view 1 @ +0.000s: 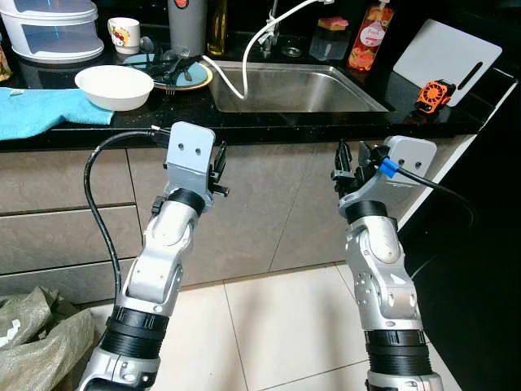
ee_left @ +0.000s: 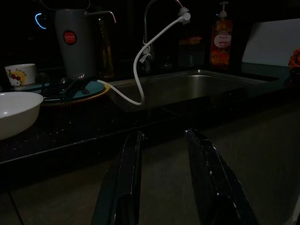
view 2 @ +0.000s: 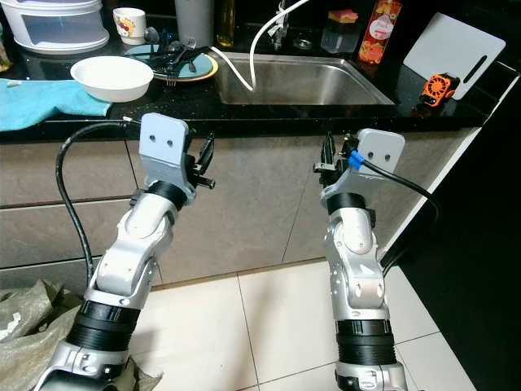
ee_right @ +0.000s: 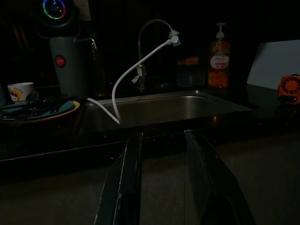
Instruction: Kitchen organization
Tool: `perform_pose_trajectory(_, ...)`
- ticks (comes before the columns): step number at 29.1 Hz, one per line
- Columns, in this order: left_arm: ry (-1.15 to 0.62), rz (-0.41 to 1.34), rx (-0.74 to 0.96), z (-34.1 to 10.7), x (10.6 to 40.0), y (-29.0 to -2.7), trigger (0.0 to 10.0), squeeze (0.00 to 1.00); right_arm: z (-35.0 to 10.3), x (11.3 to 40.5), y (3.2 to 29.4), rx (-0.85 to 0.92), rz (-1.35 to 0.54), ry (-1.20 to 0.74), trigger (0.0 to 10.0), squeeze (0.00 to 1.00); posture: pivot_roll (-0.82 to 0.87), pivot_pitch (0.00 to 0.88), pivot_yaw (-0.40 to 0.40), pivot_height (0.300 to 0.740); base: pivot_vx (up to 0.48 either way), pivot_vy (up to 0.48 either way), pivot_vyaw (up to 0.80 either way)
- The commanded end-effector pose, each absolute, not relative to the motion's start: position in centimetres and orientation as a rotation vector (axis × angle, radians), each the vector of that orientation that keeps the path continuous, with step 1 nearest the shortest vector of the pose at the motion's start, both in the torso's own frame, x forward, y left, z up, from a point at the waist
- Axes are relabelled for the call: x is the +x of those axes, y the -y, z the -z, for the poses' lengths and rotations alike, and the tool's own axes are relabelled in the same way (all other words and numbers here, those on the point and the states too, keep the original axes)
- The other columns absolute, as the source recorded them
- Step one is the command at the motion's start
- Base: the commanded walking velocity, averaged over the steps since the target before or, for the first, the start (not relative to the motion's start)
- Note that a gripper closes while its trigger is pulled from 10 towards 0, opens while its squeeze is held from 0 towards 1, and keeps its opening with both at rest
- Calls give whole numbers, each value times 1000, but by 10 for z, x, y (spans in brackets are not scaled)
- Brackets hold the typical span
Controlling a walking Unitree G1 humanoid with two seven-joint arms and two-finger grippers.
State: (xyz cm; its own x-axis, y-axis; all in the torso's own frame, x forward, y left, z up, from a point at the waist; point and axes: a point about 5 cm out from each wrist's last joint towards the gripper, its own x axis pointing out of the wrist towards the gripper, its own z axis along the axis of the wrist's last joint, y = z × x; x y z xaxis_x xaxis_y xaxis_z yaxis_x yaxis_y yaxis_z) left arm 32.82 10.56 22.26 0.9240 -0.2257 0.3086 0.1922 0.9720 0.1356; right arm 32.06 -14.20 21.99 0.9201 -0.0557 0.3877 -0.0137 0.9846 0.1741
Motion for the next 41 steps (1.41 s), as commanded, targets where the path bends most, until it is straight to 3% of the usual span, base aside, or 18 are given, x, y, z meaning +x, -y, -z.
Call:
perform_pose_trajectory(1, 318, 226, 94, -220, 328, -100, 10000, 0, -219, 321, 146, 166, 34, 395, 10000, 0, 236, 2, -111, 740, 0, 0, 0)
perform_pose_trajectory(41, 329, 227, 99, -222, 330, -100, 10000, 0, -222, 324, 145, 166, 26, 406, 10000, 0, 243, 0, -111, 740, 0, 0, 0)
